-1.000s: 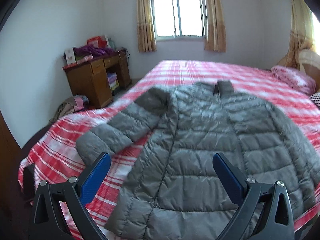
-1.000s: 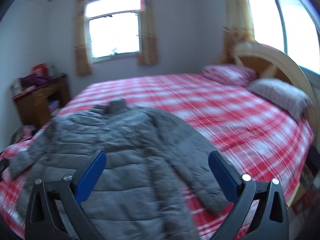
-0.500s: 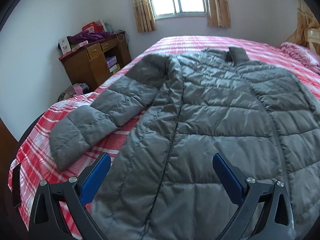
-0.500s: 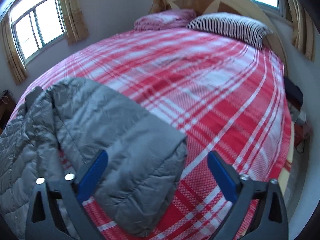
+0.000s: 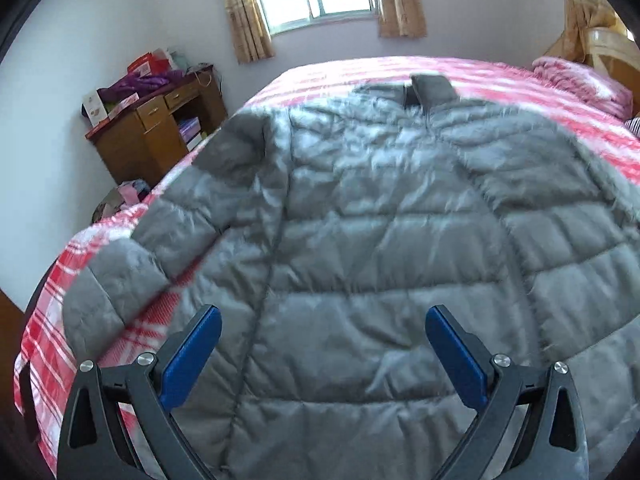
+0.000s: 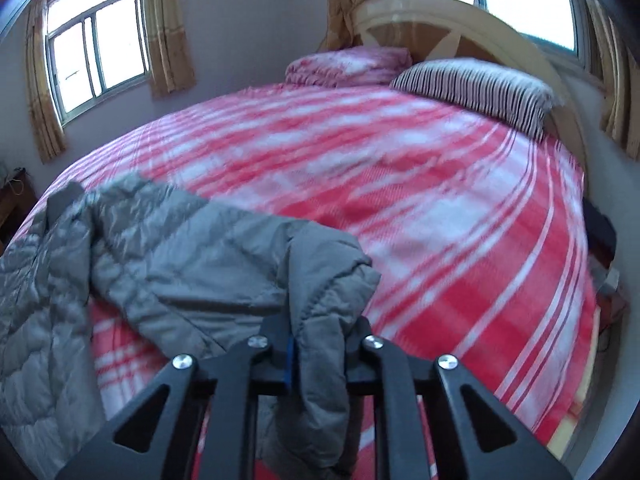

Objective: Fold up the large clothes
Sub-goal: 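Grasp the jacket sleeve nearest the right gripper and lift it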

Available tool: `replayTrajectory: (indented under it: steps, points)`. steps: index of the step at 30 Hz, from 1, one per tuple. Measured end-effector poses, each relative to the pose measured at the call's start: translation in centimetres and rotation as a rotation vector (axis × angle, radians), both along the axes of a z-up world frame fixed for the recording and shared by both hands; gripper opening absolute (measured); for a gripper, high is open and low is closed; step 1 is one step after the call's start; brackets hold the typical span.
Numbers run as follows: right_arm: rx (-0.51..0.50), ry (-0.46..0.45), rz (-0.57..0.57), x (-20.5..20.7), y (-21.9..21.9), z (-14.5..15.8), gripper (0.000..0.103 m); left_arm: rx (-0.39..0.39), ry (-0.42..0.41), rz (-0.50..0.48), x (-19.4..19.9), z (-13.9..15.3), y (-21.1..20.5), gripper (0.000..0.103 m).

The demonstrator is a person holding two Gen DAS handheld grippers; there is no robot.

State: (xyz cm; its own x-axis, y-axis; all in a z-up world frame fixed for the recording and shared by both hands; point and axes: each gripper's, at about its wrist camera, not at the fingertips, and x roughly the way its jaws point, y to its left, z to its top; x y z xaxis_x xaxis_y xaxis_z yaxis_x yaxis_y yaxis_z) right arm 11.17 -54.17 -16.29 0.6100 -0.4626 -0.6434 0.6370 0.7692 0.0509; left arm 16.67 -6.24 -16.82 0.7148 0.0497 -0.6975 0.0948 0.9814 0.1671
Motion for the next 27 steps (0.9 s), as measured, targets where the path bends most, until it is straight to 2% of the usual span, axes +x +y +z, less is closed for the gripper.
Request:
replayTrajectory:
  steps: [2,8,11,16,21,27]
  points:
    - [-0.048,-0.013,-0.001,0.5,-0.5,1.6,0.016,-0.008,-0.005,-0.001,0.7,1.4,0.6,0.102]
    - [-0.192,-0.074,0.073,2.9,1.4,7.0,0.015,0.071,-0.067,0.06,4.4,4.8,3.3,0.102]
    - [-0.281,-0.112,0.16,4.9,5.1,10.1,0.015,0.062,-0.068,0.093,6.0,5.5,5.0,0.102]
    - [-0.384,-0.132,0.329,8.4,12.0,12.5,0.015,0.034,-0.062,0.115,7.0,5.5,6.4,0.102]
    - [-0.444,-0.128,0.467,11.3,18.6,11.9,0.015,0.031,-0.053,0.118,7.5,4.8,6.7,0.102]
    - [-0.478,-0.089,0.59,15.0,24.8,8.3,0.015,0.032,-0.03,0.138,8.6,3.6,7.6,0.102]
